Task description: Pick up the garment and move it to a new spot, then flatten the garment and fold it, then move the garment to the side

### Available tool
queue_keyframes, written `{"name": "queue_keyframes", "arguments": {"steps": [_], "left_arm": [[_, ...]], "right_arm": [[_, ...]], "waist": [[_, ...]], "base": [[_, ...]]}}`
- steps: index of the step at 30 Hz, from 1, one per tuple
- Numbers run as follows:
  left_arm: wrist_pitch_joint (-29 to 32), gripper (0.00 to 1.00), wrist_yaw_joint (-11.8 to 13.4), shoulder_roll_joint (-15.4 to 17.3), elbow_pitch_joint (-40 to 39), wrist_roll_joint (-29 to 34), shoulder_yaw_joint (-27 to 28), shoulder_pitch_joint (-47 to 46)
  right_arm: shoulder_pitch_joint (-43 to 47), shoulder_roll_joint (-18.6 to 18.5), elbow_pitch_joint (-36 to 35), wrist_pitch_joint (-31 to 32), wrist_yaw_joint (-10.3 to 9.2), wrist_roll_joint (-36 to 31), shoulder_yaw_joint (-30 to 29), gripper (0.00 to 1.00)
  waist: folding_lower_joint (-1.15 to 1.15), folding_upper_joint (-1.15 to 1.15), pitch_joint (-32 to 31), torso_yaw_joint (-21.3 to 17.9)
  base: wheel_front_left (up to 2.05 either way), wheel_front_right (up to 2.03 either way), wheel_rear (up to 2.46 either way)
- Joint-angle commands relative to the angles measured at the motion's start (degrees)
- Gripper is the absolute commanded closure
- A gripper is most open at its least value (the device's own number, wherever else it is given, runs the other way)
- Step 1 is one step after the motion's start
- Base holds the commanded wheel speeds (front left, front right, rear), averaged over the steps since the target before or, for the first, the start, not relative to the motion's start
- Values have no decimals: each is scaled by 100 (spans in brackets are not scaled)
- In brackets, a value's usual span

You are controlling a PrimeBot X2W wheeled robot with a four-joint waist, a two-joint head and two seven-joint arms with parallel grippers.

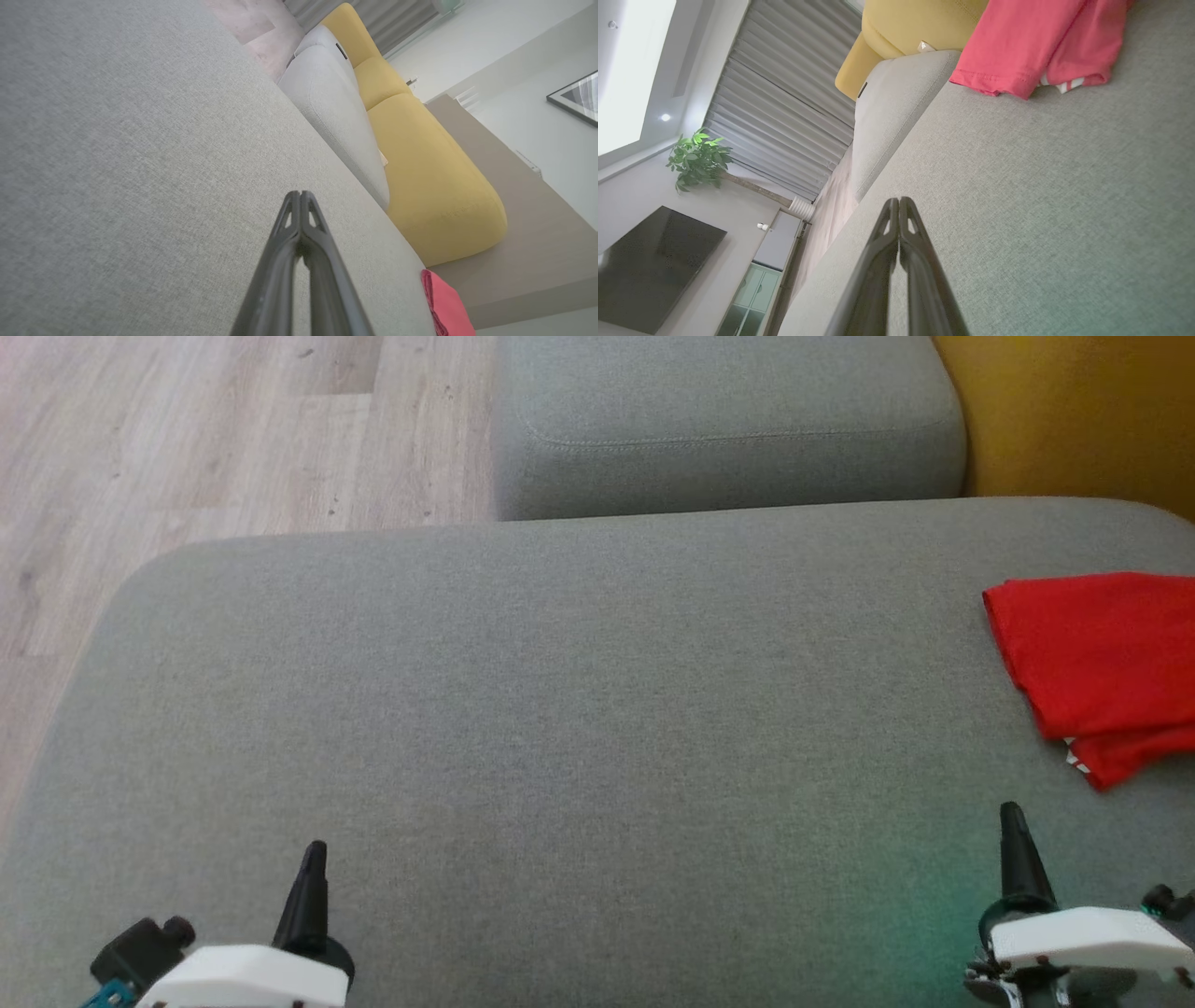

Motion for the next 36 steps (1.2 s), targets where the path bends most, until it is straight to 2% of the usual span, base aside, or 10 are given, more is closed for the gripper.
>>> {"name": "queue_keyframes", "arguments": {"steps": [1,36], "left_arm": [[49,100,-56,88,-151,-182,200,-392],[620,100,-356,79,124,-2538,707,-1002]], "right_arm": [[-319,-3,-200,66,23,177,14,100],[-765,44,-218,630,34,2276,-332,100]], "waist": [[-1,0,9,-5],[-1,0,218,-108]], "base": [[0,0,0],[0,0,0]]}}
